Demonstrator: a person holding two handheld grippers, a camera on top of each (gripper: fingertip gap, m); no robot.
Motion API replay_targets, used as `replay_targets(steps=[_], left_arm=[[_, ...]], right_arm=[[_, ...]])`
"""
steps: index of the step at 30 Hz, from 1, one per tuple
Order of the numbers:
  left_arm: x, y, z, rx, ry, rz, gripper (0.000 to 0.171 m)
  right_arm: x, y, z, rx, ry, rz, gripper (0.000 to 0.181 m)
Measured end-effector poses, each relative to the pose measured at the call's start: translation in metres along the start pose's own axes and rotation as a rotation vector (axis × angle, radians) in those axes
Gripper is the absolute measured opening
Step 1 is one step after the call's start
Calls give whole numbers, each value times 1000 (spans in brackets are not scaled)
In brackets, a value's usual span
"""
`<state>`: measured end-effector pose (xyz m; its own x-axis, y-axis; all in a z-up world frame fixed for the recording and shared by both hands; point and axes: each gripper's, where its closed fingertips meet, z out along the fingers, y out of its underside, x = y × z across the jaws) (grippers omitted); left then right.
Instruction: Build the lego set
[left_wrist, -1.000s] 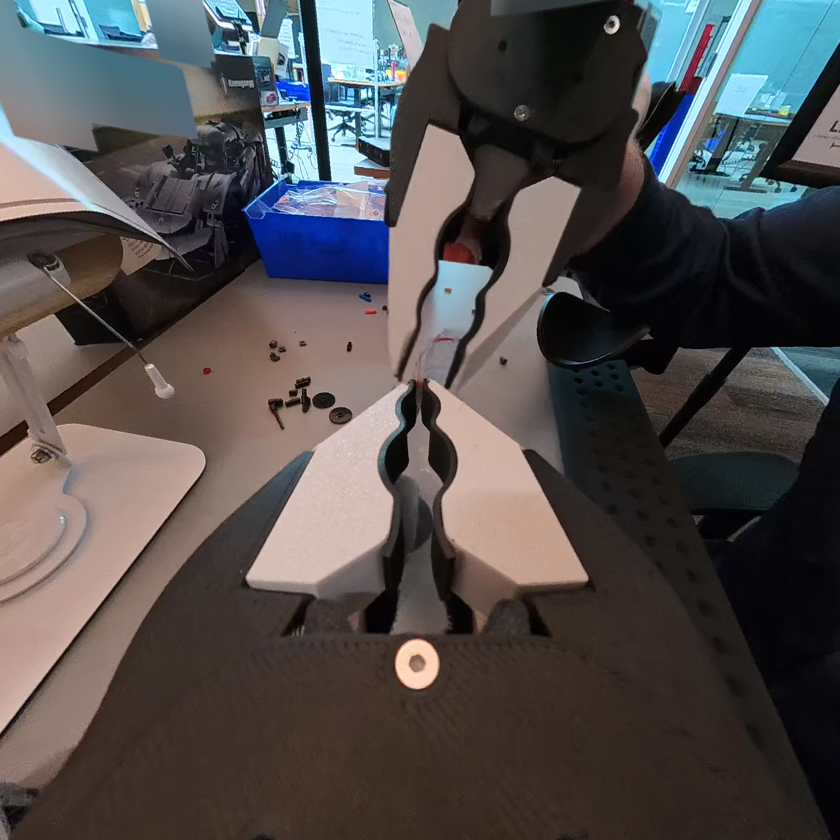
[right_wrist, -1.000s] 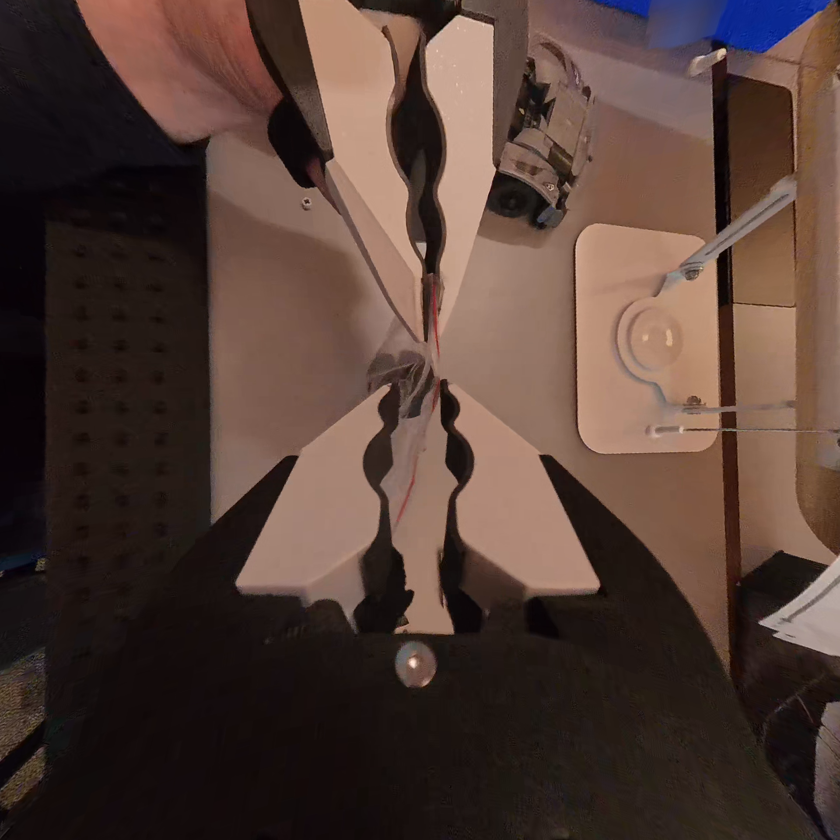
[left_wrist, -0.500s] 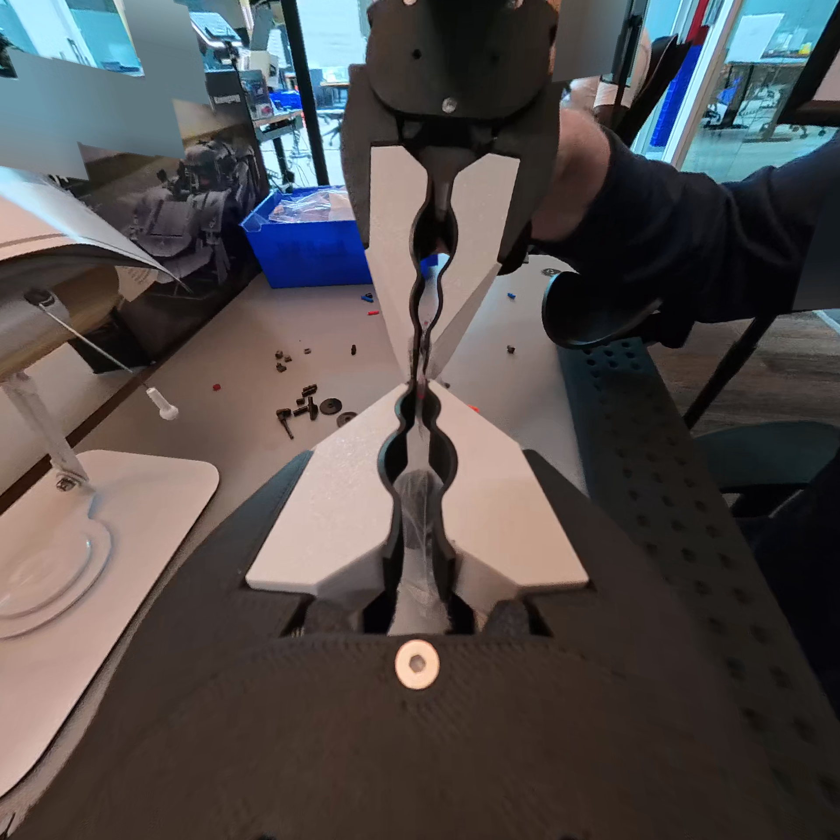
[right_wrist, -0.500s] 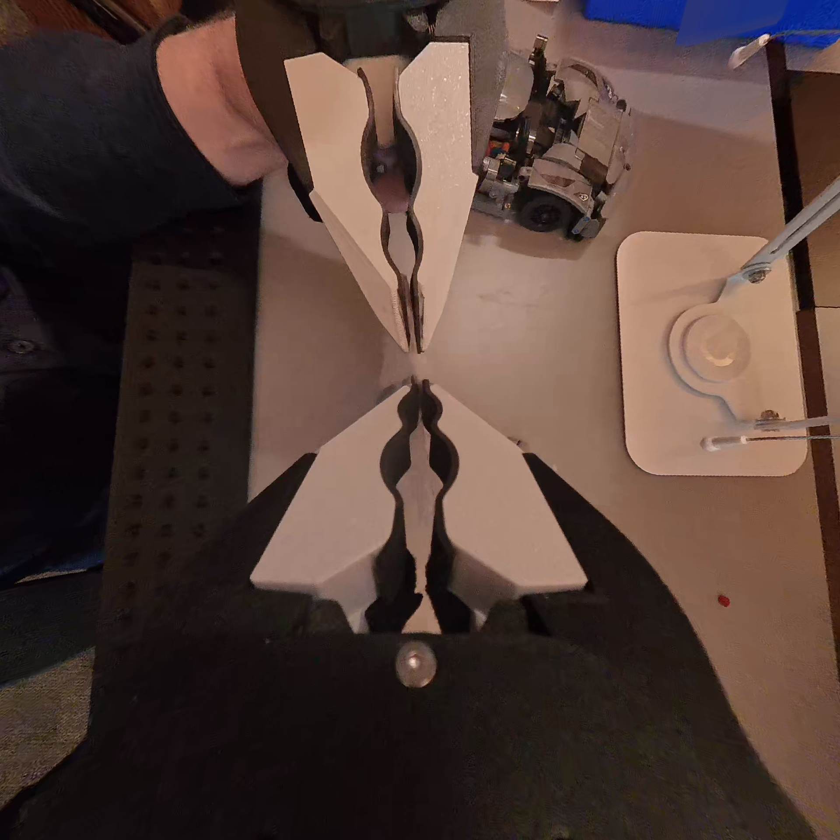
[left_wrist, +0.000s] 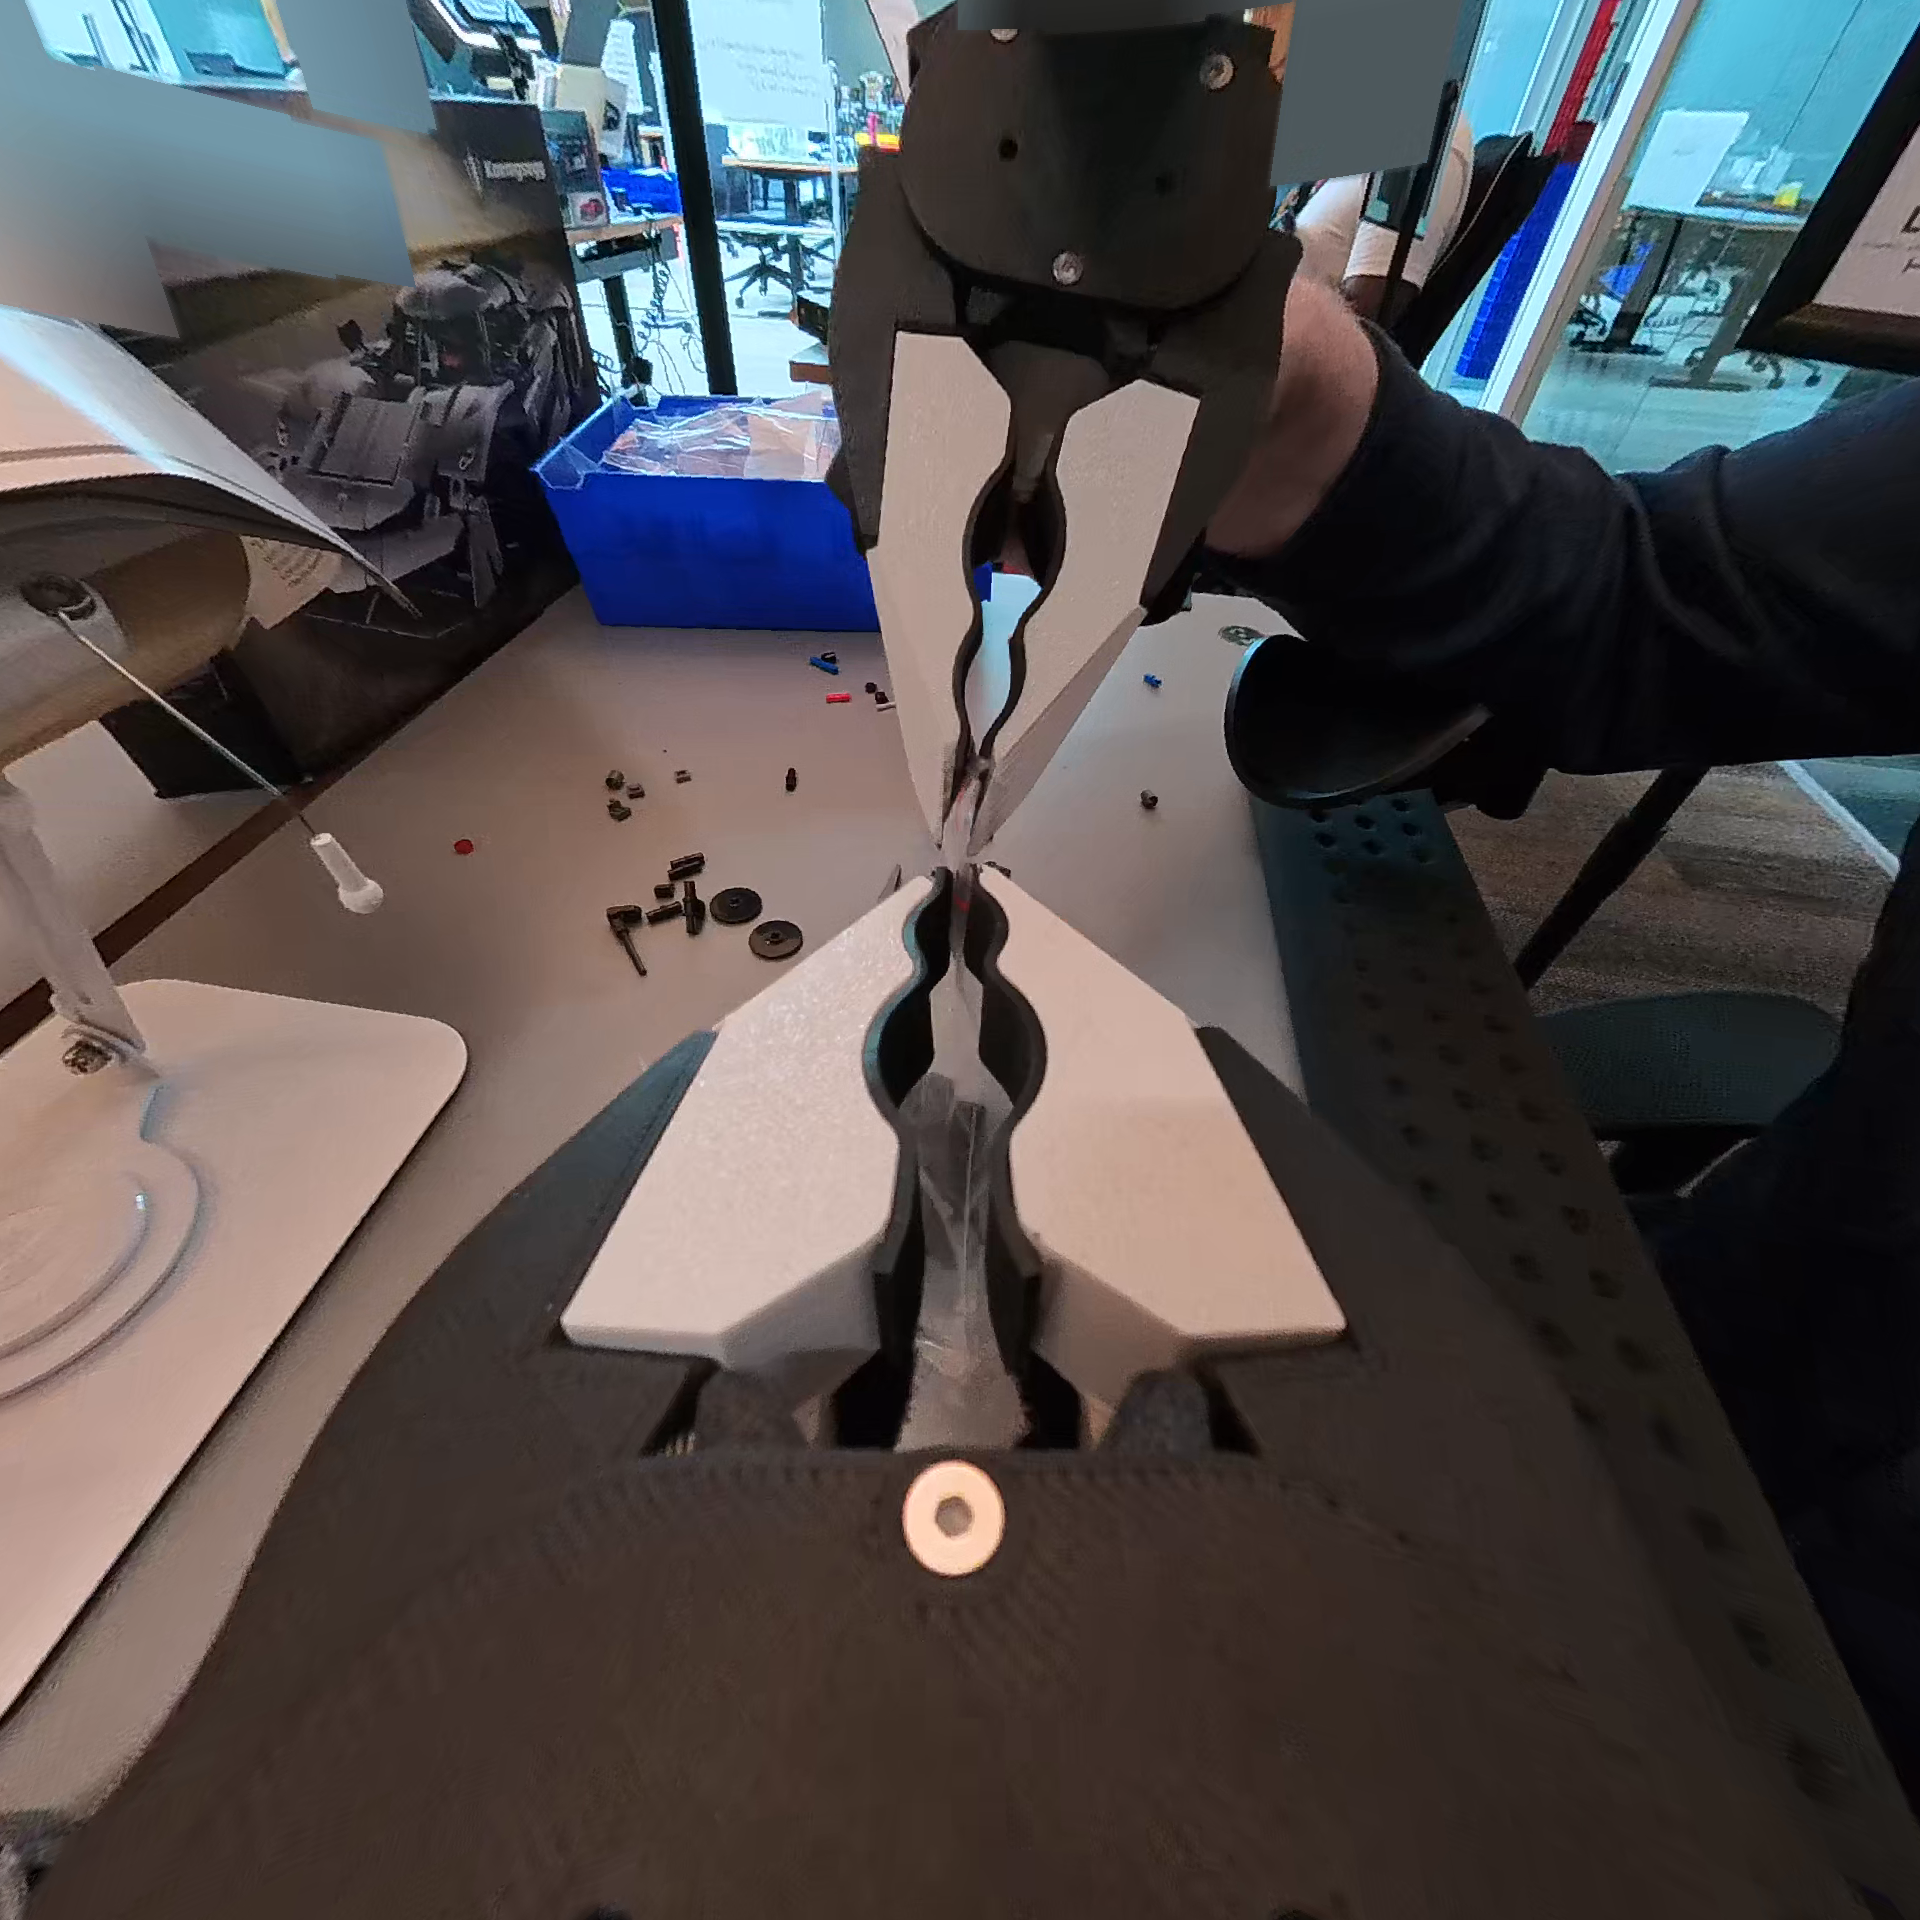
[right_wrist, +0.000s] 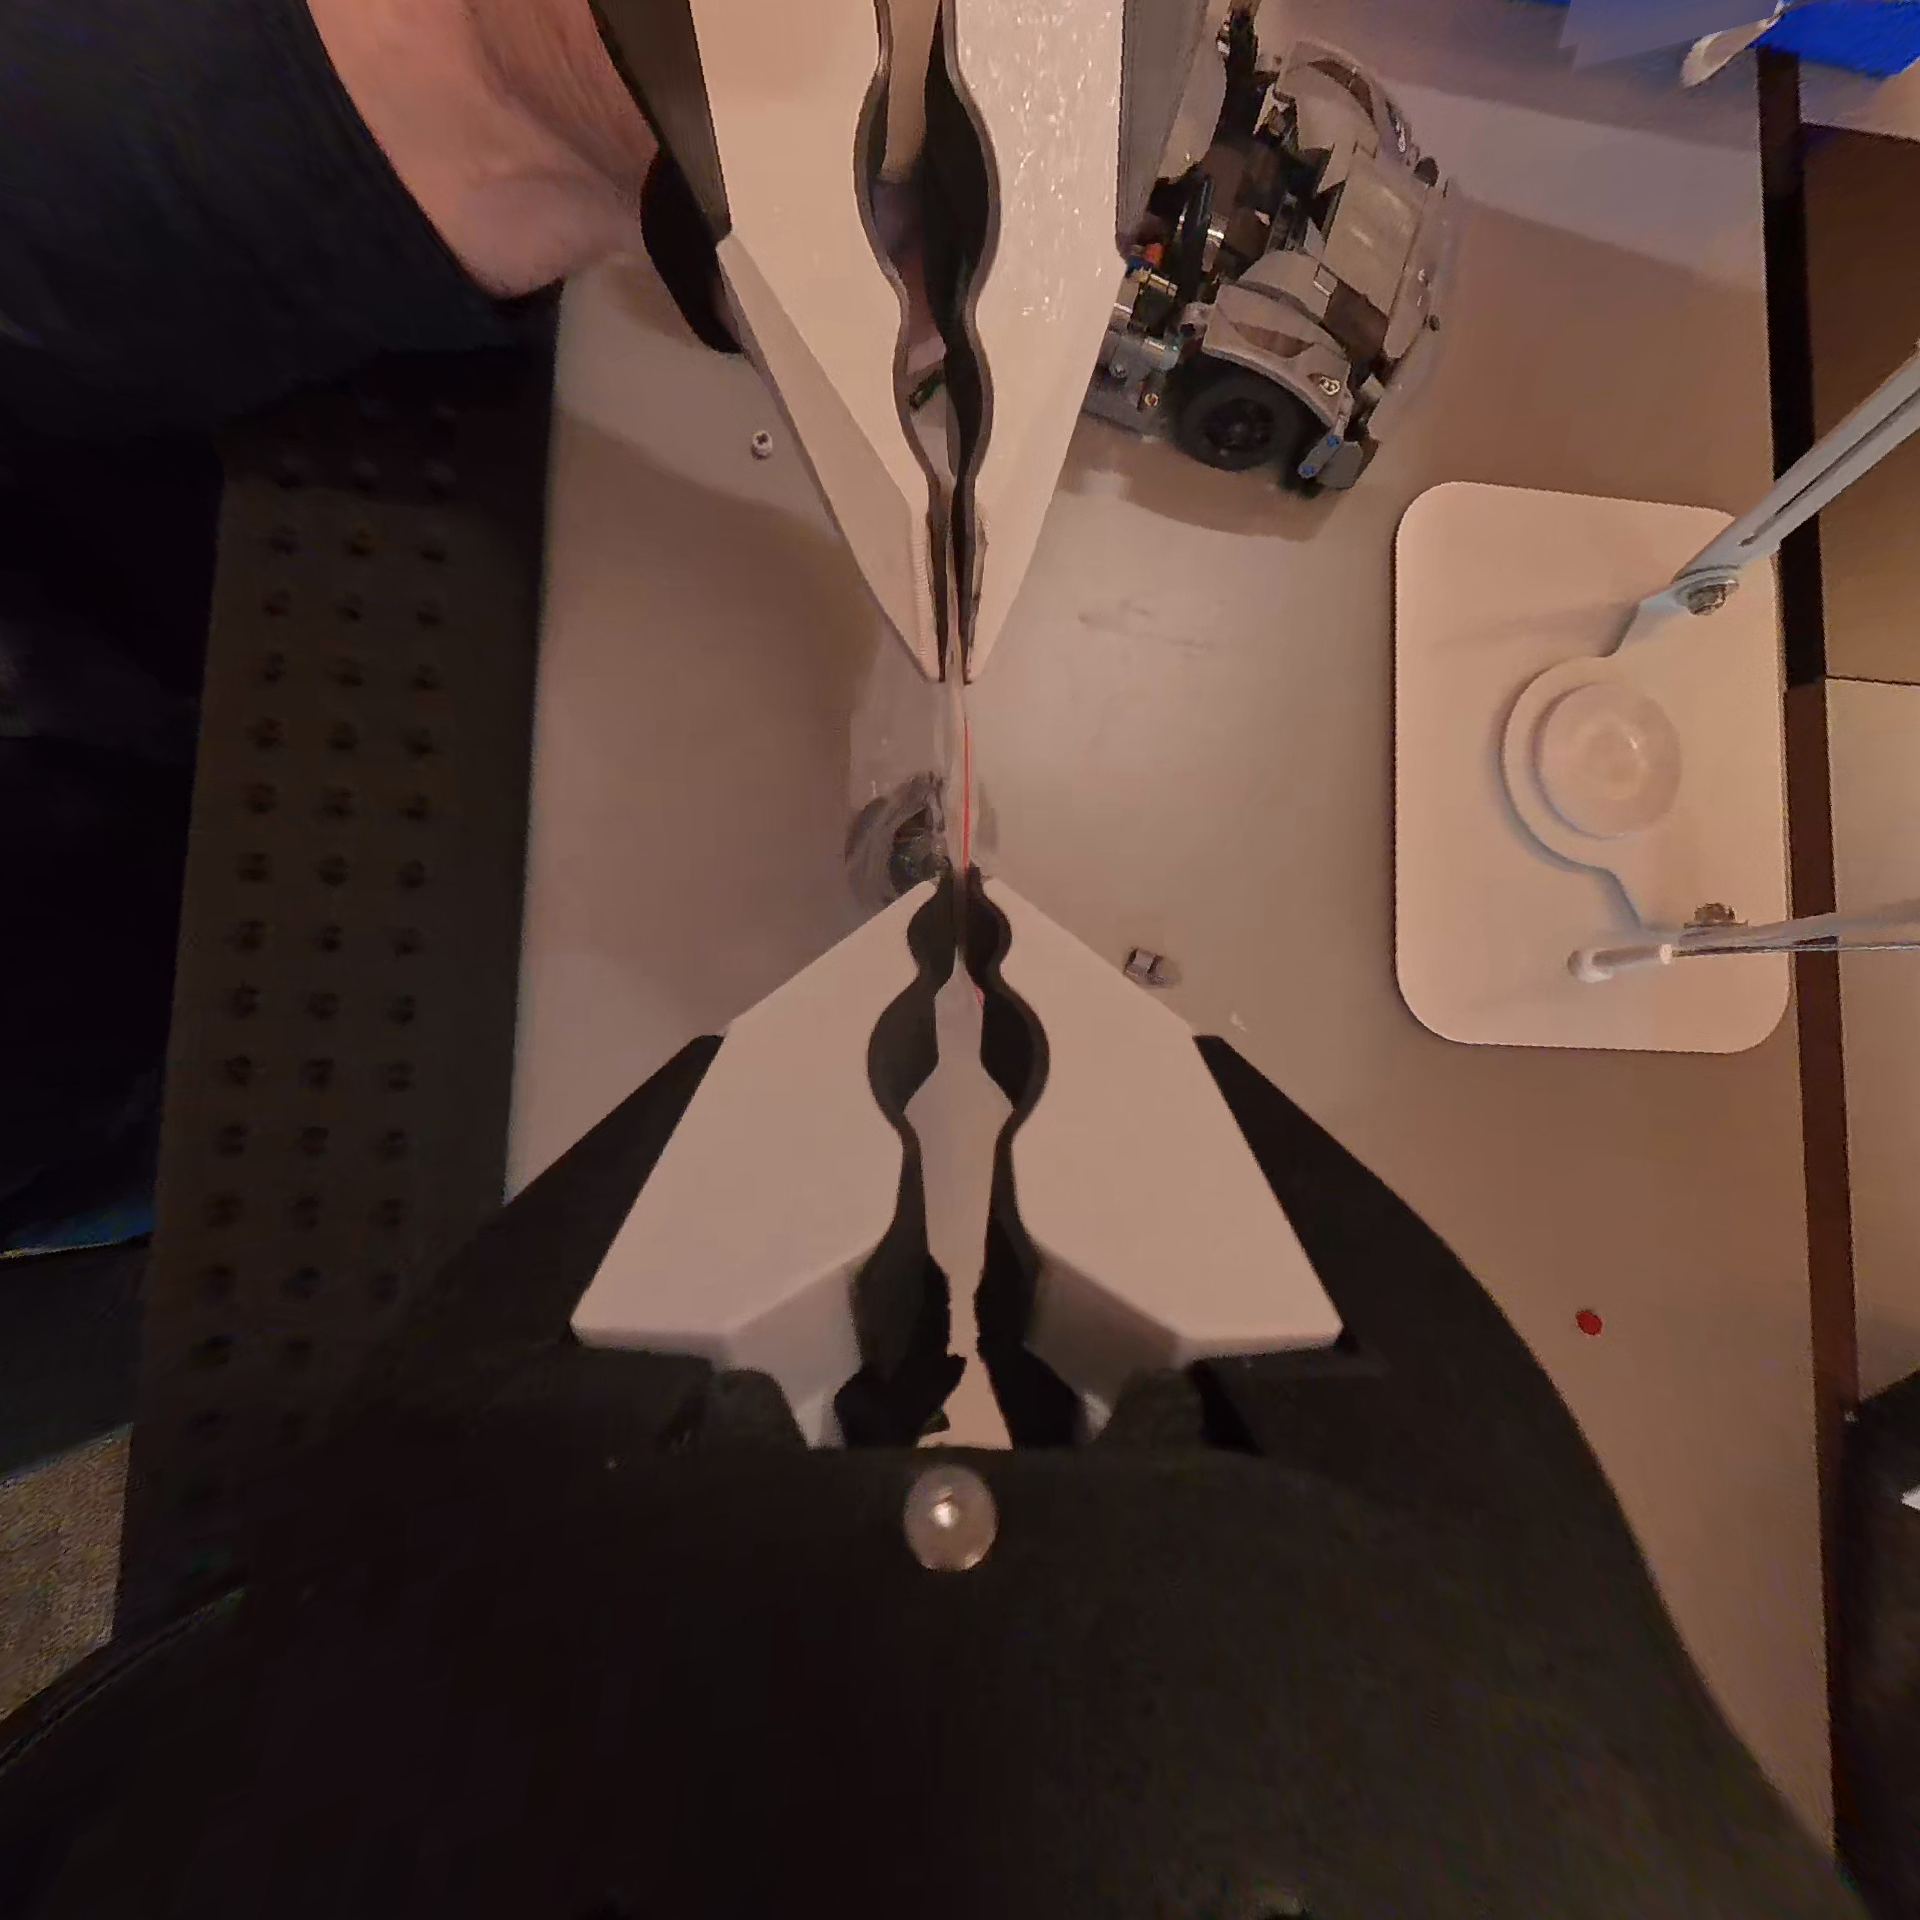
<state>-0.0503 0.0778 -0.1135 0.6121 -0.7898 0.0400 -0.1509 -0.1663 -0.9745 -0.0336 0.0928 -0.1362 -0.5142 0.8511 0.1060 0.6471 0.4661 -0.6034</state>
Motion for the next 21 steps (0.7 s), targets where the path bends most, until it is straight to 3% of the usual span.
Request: replay_targets(steps=[5, 8, 13, 21], left_arm=[[-1, -1, 0, 8, -12, 31, 0], [3, -8, 4, 38, -25, 92, 18], [5, 8, 18, -66, -29, 127, 8], [5, 9, 18, -89, -59, 173, 0]], right_arm=[[-2, 0, 2, 5, -37, 27, 0], [-4, 2, 4, -9, -47, 33, 0], [-5, -1, 4, 11, -61, 41, 0], [-9, -2, 3, 14, -78, 34, 0]])
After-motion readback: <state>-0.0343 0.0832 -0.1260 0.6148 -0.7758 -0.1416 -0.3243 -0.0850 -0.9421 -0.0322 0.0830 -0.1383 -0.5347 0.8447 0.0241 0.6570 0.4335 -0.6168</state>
